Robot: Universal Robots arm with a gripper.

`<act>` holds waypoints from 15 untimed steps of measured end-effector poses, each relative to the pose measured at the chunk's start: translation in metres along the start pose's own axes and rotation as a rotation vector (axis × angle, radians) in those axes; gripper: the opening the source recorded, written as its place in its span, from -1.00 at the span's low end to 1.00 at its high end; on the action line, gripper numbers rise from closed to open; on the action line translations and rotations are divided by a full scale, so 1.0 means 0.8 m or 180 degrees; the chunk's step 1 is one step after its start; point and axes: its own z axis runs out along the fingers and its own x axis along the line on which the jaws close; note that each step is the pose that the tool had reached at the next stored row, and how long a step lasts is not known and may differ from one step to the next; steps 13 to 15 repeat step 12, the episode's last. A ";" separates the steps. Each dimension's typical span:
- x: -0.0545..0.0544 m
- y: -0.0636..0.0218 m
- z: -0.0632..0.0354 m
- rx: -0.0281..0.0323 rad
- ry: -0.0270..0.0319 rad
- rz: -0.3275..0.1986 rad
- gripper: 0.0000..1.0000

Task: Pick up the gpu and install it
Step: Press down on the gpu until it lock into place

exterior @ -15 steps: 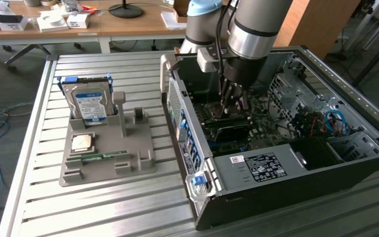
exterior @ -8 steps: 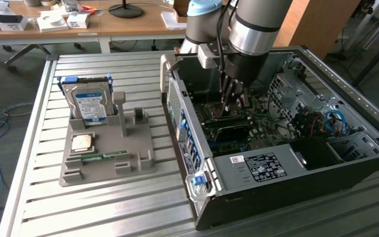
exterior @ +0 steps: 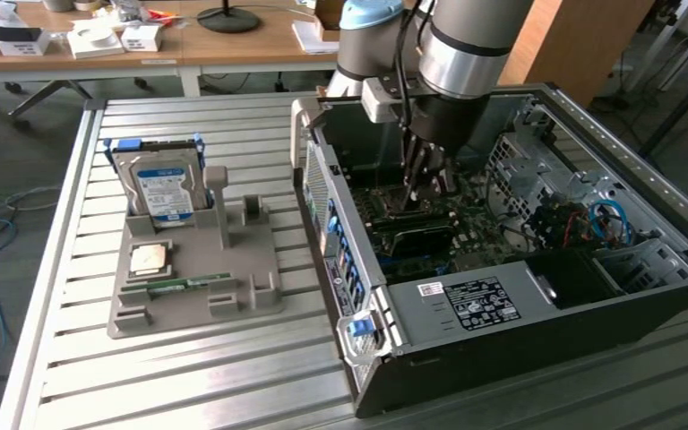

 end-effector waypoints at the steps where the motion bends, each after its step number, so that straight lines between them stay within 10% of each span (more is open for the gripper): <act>1: 0.000 -0.001 0.000 0.0000 0.0001 0.0000 -0.79; 15: 0.000 -0.004 0.000 0.0000 0.0000 0.0000 -0.79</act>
